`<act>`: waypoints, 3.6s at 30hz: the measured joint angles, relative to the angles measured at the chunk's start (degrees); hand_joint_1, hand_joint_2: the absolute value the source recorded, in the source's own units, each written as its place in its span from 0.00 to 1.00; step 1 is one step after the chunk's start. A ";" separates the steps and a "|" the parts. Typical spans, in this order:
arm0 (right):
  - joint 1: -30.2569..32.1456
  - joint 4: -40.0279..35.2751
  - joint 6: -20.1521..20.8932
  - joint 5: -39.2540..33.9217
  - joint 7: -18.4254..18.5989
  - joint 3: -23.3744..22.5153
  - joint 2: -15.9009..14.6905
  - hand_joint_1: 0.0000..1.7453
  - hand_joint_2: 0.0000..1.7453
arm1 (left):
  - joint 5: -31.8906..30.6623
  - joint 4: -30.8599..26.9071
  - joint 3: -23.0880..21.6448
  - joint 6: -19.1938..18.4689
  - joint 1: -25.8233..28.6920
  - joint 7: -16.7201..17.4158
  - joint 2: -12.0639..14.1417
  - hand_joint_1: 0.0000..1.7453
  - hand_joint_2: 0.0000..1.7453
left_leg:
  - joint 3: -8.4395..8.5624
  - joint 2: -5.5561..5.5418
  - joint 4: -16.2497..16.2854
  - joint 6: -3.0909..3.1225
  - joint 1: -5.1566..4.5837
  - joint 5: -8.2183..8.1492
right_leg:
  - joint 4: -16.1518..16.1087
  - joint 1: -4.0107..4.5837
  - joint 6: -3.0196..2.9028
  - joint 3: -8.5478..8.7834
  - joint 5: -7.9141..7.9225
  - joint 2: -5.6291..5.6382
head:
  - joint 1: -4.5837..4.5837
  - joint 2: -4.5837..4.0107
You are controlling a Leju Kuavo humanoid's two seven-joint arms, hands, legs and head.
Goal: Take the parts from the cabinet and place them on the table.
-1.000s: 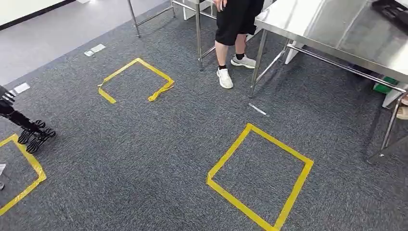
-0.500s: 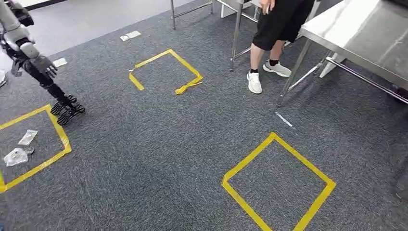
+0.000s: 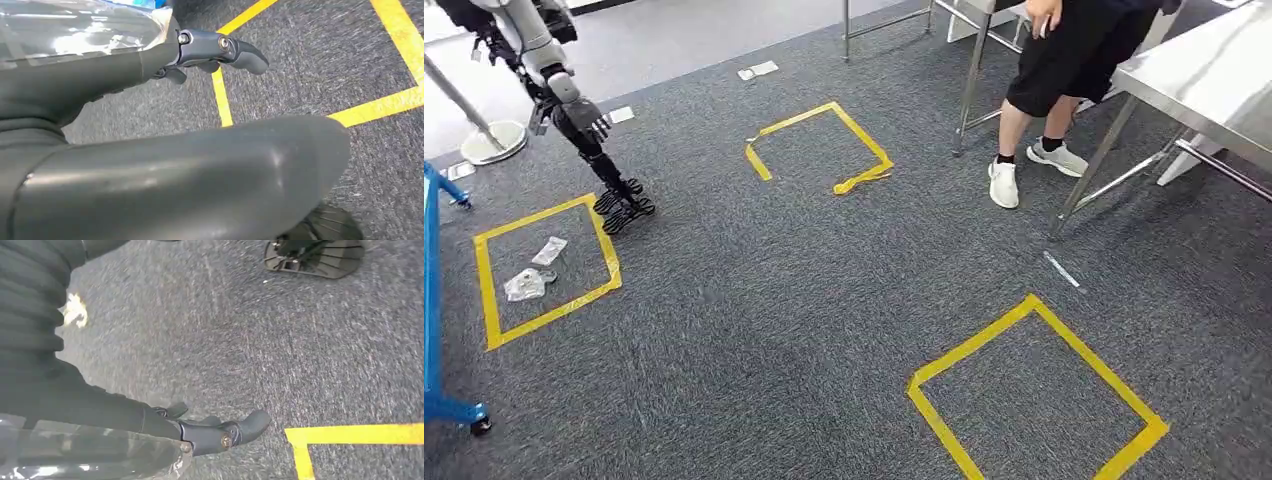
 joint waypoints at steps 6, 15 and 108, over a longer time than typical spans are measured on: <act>-0.64 0.00 0.11 1.01 0.13 0.00 -0.07 0.00 1.00 | 0.17 0.00 0.02 0.15 0.08 0.52 -0.07 0.00 0.00 | 6.59 4.68 -10.82 0.76 -0.07 6.31 | 0.01 0.47 -0.16 0.26 -0.25 -3.86 | -0.06 0.00; -0.91 0.00 0.26 1.31 0.55 0.04 0.11 0.00 1.00 | 0.68 0.00 0.09 0.81 -0.45 1.25 -0.26 0.00 0.00 | 6.80 0.50 -13.45 3.35 -0.64 6.98 | 12.50 0.60 0.53 -5.04 -6.97 0.53 | 0.48 0.02; 0.13 0.24 1.14 4.39 1.88 0.35 1.73 0.00 1.00 | -0.85 0.00 0.74 0.50 -0.10 0.44 -0.02 0.00 0.00 | 6.58 -1.04 -13.22 3.06 -0.42 7.36 | 17.31 0.19 1.21 -7.83 -7.69 0.82 | 0.02 0.00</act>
